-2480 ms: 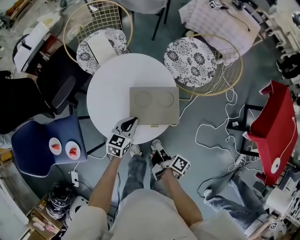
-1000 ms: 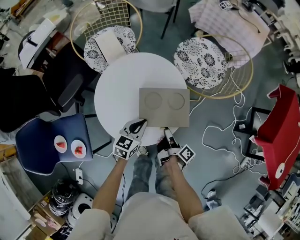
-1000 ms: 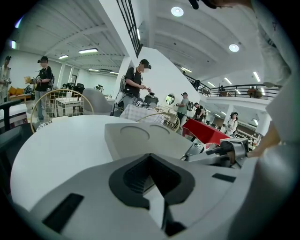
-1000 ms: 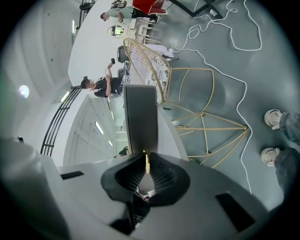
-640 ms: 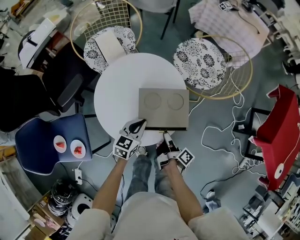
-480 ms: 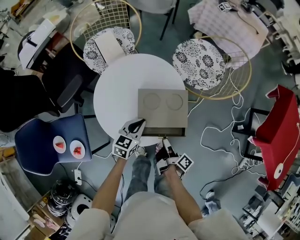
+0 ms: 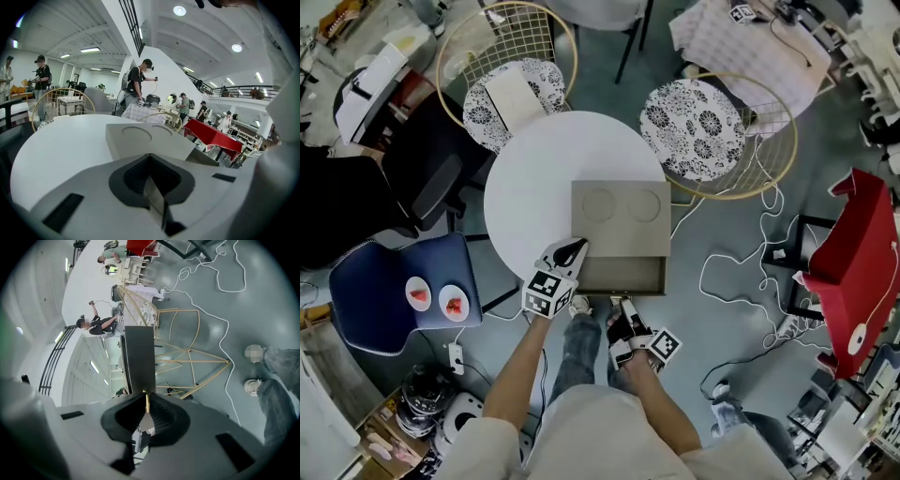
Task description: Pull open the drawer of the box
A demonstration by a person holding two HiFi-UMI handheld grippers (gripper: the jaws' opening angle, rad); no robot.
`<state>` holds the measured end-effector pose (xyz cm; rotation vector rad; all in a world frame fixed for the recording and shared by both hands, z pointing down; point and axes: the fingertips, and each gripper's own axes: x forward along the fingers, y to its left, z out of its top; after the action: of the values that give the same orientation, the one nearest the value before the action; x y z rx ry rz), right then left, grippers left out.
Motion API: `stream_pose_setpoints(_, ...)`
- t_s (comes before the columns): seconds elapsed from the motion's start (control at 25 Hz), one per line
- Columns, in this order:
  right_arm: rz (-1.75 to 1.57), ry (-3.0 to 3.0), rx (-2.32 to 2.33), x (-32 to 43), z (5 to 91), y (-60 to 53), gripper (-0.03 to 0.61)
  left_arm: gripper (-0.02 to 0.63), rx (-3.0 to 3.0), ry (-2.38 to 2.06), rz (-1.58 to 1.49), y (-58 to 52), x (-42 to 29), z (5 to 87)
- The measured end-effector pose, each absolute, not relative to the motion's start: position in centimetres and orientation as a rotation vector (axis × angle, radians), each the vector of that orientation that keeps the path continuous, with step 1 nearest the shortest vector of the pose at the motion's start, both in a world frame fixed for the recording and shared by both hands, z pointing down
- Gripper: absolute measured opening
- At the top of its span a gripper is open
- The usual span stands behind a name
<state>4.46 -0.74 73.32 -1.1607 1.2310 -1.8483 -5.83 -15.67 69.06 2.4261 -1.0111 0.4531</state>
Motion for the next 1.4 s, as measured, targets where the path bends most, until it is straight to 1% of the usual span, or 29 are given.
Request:
stream_pose_setpoints(0.52, -1.853, 1.207, -1.158, 4.3, 73.5, -0.4, 0.038, 0.011, 2.421, -1.008, 0.457, -15.8, -5.8, 69.1)
stream_pose_setpoints(0.6, -1.855, 1.193, -1.115, 4.1, 73.3, -0.3, 0.098, 0.011, 2.420, -1.007, 0.463, -15.7, -5.7, 69.1)
stream_pose_setpoints(0.64, -1.859, 1.197, -1.103, 4.0, 73.3, -0.2, 0.112, 0.011, 2.420, -1.007, 0.467, -15.7, -5.7, 69.1)
stream_pose_setpoints(1.0, -1.875, 1.210, -1.118, 4.1, 73.4, 0.4, 0.110, 0.011, 2.418, -1.008, 0.482, -15.7, -5.7, 69.3)
stream_pose_setpoints(1.04, -1.879, 1.211, -1.123, 4.2, 73.4, 0.5, 0.107, 0.012, 2.417, -1.006, 0.492, -15.7, -5.7, 69.3)
stream_pose_setpoints(1.08, -1.882, 1.217, -1.135, 4.4, 73.5, 0.6, 0.084, 0.011, 2.417, -1.003, 0.500, -15.7, -5.7, 69.4)
stream_pose_setpoints(1.12, -1.884, 1.227, -1.149, 4.5, 73.5, 0.7, 0.034, 0.011, 2.418, -0.999, 0.504, -15.7, -5.5, 69.4)
stream_pose_setpoints(1.16, -1.883, 1.237, -1.154, 4.6, 73.4, 0.7, 0.017, 0.012, 2.420, -0.995, 0.503, -15.8, -5.4, 69.3)
stream_pose_setpoints(1.4, -1.863, 1.252, -1.131, 5.0, 72.5, 0.7, 0.015, 0.011, 2.425, -1.001, 0.481, -15.5, -4.9, 68.1)
